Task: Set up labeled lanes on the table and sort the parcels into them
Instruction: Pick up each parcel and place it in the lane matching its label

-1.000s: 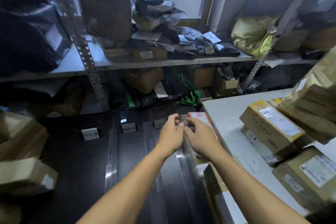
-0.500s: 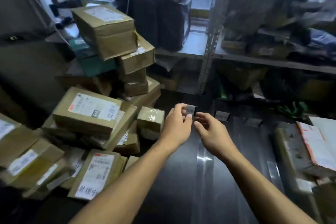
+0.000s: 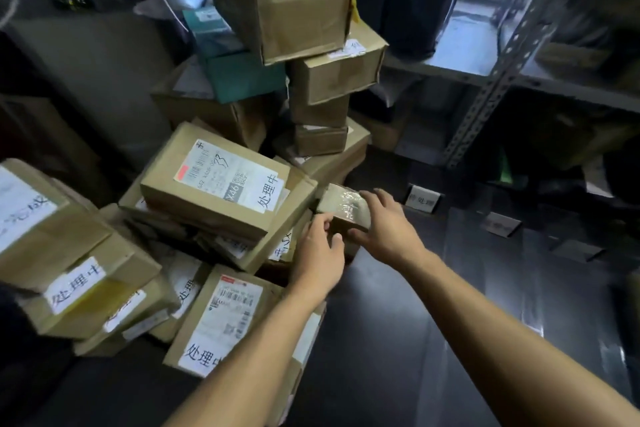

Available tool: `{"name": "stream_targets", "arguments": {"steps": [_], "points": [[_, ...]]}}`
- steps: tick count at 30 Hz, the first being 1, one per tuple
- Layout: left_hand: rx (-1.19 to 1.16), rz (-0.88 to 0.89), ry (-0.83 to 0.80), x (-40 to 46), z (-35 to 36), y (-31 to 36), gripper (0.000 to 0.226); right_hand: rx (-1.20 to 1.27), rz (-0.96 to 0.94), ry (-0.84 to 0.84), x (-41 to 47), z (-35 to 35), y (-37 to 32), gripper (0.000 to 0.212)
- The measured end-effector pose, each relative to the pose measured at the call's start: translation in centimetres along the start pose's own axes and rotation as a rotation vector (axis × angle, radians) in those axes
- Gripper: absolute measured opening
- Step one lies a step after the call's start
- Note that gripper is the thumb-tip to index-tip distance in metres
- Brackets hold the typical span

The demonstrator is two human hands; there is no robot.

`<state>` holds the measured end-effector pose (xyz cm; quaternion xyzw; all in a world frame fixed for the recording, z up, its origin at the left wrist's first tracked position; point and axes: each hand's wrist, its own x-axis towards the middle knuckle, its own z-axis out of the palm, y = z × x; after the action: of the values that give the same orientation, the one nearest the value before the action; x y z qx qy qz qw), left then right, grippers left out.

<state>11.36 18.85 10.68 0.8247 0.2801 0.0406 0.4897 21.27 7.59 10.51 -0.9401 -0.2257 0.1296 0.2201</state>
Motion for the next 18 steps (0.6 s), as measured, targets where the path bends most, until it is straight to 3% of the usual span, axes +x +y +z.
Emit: {"name": "stream_targets", "arguments": {"steps": [3, 8, 12, 18], "points": [[-0.023, -0.018, 0.003, 0.3, 0.2, -1.3, 0.037, -0.023, -0.01, -0.035, 1.8, 1.5, 0.3, 0.087], [-0.025, -0.028, 0.013, 0.3, -0.9, -2.8, 0.036, 0.085, 0.016, 0.076, 1.6, 0.8, 1.2, 0.071], [-0.004, -0.001, 0.006, 0.2, -1.7, -2.5, 0.038, 0.273, 0.125, 0.182, 0.1, -3.1, 1.8, 0.06], [-0.091, 0.067, -0.065, -0.4, -2.7, -0.5, 0.039, 0.53, 0.134, 0.277, -3.9, -10.1, 3.1, 0.043]]}}
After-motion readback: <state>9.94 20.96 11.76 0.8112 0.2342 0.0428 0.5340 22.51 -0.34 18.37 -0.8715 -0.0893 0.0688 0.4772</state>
